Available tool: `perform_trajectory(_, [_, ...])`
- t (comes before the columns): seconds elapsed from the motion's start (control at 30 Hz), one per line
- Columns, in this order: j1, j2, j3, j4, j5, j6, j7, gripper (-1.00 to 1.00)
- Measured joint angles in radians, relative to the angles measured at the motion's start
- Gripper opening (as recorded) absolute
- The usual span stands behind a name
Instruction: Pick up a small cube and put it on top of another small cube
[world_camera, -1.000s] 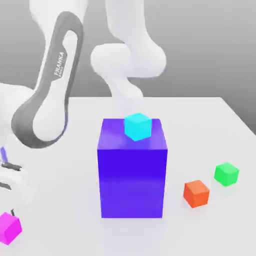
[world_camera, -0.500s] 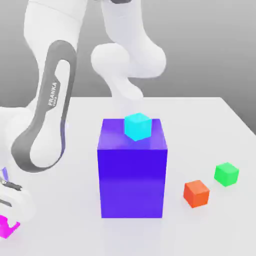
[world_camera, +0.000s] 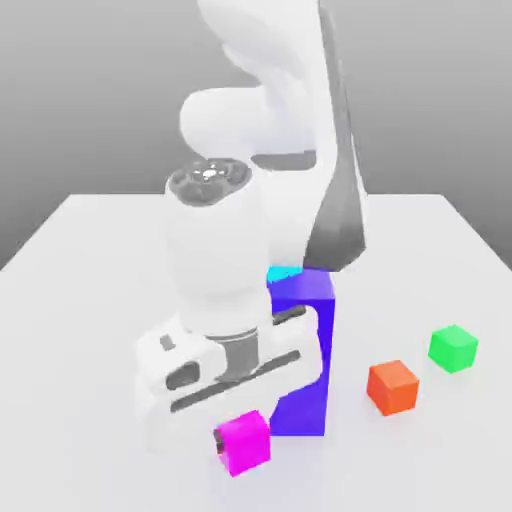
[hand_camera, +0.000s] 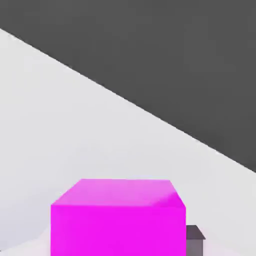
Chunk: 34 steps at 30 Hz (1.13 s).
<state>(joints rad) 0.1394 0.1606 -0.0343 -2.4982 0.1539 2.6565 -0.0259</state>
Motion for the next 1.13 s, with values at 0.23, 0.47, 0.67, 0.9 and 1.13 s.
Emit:
perform_trajectory(0.23, [0.243,-0.118,0.169,-0.116,-0.052,0.009,-0.229,-1.00])
perform_trajectory(0.47, [0.533,-0.253,0.297,-0.247,-0.086,0.014,-0.526,-1.00])
perform_trajectory(0.67, [0.563,-0.093,0.285,-0.267,-0.211,0.171,-0.497,-1.00])
perform_trajectory(0.9, [0.578,-0.037,0.258,-0.264,-0.262,0.222,-0.461,1.00])
perform_trajectory(1.13, [0.599,-0.205,0.272,-0.273,-0.131,0.071,-0.555,1.00])
